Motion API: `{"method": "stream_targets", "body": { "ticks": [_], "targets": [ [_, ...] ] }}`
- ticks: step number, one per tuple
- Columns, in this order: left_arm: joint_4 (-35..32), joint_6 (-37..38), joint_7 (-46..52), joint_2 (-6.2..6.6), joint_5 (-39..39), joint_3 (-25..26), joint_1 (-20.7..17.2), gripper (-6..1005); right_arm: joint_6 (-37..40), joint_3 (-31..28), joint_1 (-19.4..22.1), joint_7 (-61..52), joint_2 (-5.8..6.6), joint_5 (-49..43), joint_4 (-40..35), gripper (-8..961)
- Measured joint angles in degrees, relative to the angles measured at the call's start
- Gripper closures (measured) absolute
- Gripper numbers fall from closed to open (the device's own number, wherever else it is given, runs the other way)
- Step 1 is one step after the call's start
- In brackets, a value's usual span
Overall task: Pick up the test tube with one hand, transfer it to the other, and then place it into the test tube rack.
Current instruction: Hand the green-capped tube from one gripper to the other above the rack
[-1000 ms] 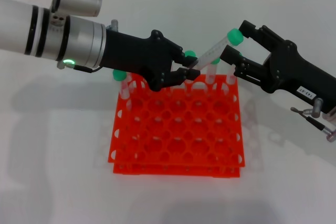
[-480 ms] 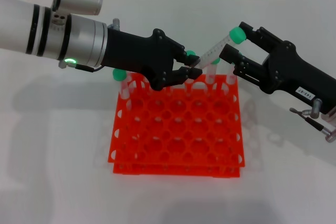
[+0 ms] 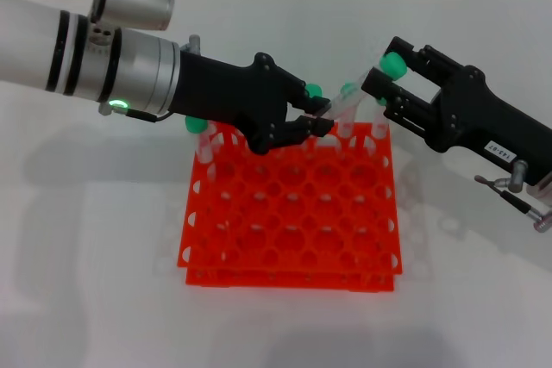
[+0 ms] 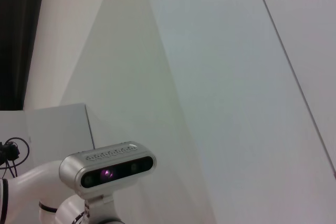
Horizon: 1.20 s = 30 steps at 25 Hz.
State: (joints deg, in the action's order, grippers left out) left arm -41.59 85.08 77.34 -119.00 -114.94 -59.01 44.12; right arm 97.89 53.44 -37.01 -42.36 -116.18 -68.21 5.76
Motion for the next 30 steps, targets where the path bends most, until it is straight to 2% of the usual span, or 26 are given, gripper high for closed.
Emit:
{"method": "stream_targets", "body": {
  "ticks": [9, 25, 30],
  "targets": [
    [0.02, 0.02, -0.01, 0.00, 0.00, -0.15, 0.00, 766, 0.21, -0.01, -0.24, -0.14, 0.00, -0.02, 0.03, 482],
    [-0.01, -0.01, 0.04, 0.00, 0.62, -0.78, 0.09, 762, -0.43, -0.31, -0.17, -0.21, -0.01, -0.03, 0.05, 689],
    [-0.18, -0.01, 0.11, 0.00, 0.86, -1.66, -0.02, 760, -0.38, -0.77, 0.17, -0.21, -0.01, -0.15, -0.10, 688]
  ]
}}
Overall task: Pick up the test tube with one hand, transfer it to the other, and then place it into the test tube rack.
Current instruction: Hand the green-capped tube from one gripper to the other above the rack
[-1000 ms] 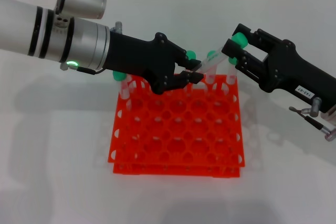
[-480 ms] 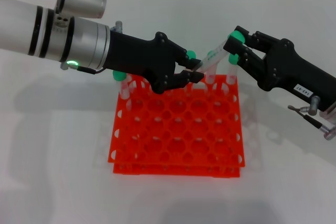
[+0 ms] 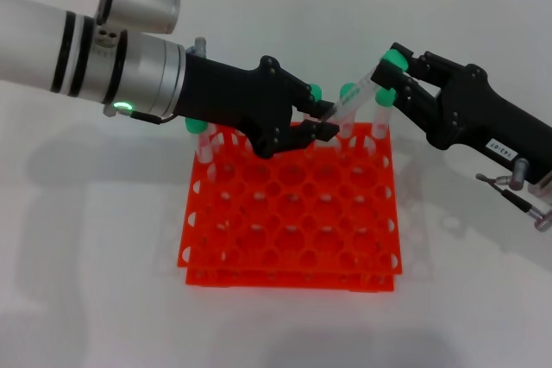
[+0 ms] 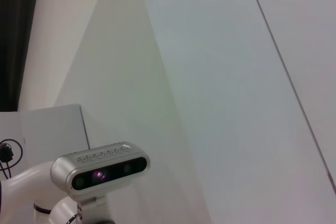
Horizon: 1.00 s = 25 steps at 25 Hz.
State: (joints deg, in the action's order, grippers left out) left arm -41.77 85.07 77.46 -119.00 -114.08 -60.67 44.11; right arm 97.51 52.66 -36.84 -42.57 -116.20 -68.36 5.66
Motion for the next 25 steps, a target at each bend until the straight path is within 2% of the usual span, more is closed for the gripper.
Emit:
{"method": "stream_targets", "body": {
  "ticks": [19, 25],
  "targets": [
    [-0.33, 0.10, 1.82, 0.00, -0.31, -0.07, 0.01, 755, -0.09, -0.12, -0.05, -0.32, 0.02, 0.01, -0.39, 689],
    [-2.34, 0.43, 4.47, 0.01, -0.46, -0.07, -0.51, 753, -0.07, -0.14, 0.02, -0.41, 0.01, 0.18, -0.42, 689]
  ]
}}
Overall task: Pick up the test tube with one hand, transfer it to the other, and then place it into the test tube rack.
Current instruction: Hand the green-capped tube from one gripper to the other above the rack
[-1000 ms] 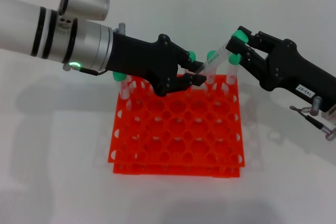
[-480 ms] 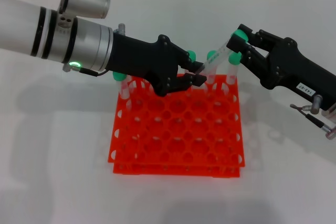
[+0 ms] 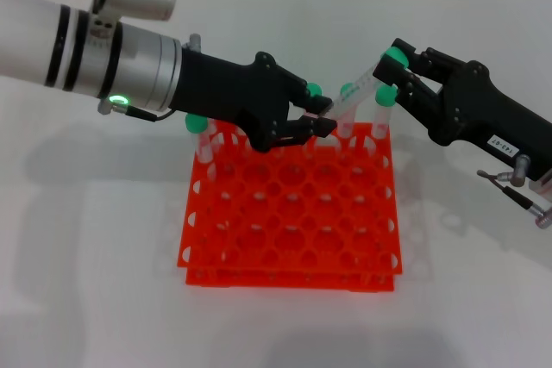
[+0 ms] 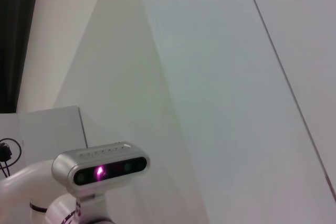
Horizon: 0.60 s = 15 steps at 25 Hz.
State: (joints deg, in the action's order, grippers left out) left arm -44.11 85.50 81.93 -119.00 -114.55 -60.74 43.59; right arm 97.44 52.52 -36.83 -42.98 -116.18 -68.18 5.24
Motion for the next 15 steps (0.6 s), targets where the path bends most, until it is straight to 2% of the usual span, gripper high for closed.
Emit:
{"method": "stream_targets", "body": {
  "ticks": [9, 14, 15],
  "targets": [
    [-8.03, 0.56, 7.49, -0.19, 2.10, -2.26, -3.65, 751, 0.09, 0.02, 0.08, -0.13, -0.01, -0.03, -0.08, 689],
    [-16.12, 3.14, 13.91, -0.19, 2.33, -3.01, -7.30, 552, 0.24, 0.05, 0.10, -0.20, 0.00, -0.03, -0.41, 689],
    [-18.39, 3.98, 15.34, -0.17, 2.32, -2.93, -8.15, 470, 0.26, 0.10, 0.13, -0.23, -0.01, -0.08, -0.63, 689]
  ]
}}
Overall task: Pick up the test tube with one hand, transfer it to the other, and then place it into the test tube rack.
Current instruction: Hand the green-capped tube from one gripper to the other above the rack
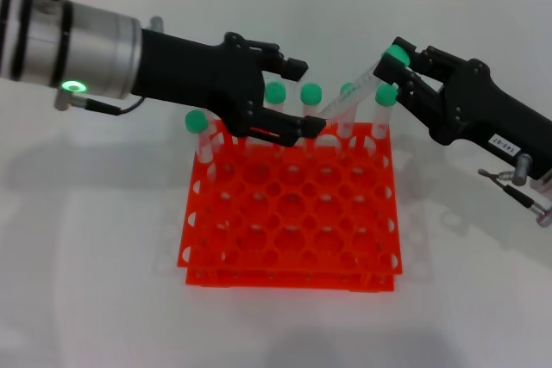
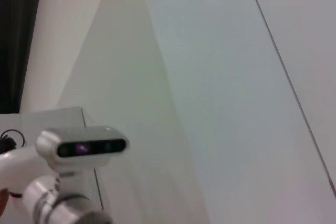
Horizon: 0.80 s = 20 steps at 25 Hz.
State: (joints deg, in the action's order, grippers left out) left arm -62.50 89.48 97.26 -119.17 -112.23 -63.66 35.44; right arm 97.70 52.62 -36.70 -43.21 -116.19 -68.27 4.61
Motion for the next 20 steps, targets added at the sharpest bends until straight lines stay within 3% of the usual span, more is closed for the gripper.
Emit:
{"method": "stream_targets", "body": {
  "ticks": [2, 7, 9, 10, 12, 15, 20],
  "targets": [
    [-5.61, 2.04, 3.61, 0.00, 0.02, 0.27, -2.41, 306, 0.07, 0.23, 0.12, -0.31, 0.00, -0.05, -0.62, 688],
    [-22.45, 4.04, 10.72, 0.01, 1.76, 1.85, -11.69, 104, 0.10, 1.45, 1.98, -3.74, 0.15, -0.94, -5.43, 688],
    [-27.79, 3.98, 11.40, -0.05, 4.49, 2.94, -16.19, 104, 0.06, 2.68, 3.21, -6.48, 0.31, -1.40, -9.01, 688],
    [-31.01, 3.84, 11.20, -0.05, 7.59, 4.99, -21.08, 104, -0.17, 3.99, 3.81, -8.34, 0.43, -1.54, -11.76, 688],
    [-31.81, 3.82, 10.84, -0.06, 9.32, 6.09, -23.06, 104, -0.87, 6.22, 4.11, -11.12, 0.52, -1.64, -15.80, 688],
    [-31.90, 4.03, 9.10, -0.08, 12.62, 9.66, -28.98, 104, -1.95, 8.95, 3.95, -14.32, 0.60, -1.70, -20.74, 688],
    [-28.62, 3.90, 5.42, -0.33, 14.48, 12.57, -36.45, 104, -3.49, 12.14, 3.28, -18.51, 0.82, -1.78, -27.02, 688]
  ]
}}
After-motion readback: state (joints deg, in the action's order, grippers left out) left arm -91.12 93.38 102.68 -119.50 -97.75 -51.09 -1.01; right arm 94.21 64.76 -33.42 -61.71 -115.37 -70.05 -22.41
